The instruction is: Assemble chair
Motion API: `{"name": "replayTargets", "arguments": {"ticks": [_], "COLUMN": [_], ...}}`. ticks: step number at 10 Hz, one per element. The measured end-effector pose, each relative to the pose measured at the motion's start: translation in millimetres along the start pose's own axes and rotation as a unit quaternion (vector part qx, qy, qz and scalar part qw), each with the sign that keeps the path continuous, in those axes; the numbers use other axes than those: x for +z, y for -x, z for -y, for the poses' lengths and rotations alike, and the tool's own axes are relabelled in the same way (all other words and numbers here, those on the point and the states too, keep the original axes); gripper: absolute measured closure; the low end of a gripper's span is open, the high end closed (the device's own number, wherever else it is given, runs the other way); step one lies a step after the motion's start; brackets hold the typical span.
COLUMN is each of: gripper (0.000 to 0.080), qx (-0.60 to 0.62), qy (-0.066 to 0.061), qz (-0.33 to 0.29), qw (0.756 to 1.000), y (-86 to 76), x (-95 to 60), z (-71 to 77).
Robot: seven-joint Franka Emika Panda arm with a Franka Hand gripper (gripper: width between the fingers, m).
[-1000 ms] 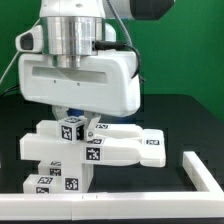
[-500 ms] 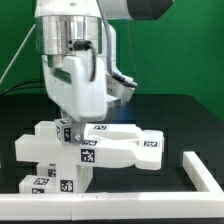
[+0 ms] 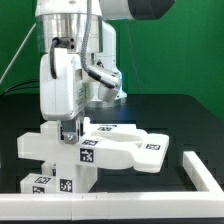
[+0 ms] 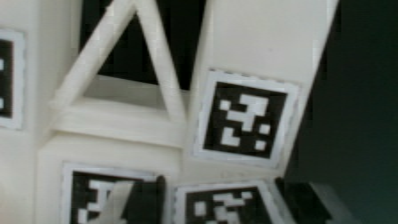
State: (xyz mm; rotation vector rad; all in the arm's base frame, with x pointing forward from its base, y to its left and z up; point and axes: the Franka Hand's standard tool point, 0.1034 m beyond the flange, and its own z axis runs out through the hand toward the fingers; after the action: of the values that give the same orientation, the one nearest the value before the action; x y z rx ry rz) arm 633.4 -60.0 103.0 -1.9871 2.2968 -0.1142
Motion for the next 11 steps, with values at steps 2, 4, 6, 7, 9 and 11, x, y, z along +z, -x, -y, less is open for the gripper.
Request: {"name": "replayTargets", "arguments": {"ticks": [2, 4, 6, 7, 9, 11], "gripper": [0.0517, 0.0517, 0.0517, 0.0517, 0.0517, 0.0517], "qx": [0.070, 0.143, 0.225, 0.248, 0.318, 0.324], "qy": [-0.001, -0.005, -0.005, -0.005, -0.005, -0.005], "qz": [0.002, 0.012, 0.020, 0.021, 0.024, 0.024], "qw": [0.998, 0.990, 0.974, 0.968, 0.948, 0.946], "y": [0.3, -7.2, -7.6, -6.9, -6.0, -3.6], "x": [0.1, 0.6, 0.9, 1.1, 1.9, 2.7], "z": [0.5, 5.2, 5.4, 5.2, 5.8, 5.4]}}
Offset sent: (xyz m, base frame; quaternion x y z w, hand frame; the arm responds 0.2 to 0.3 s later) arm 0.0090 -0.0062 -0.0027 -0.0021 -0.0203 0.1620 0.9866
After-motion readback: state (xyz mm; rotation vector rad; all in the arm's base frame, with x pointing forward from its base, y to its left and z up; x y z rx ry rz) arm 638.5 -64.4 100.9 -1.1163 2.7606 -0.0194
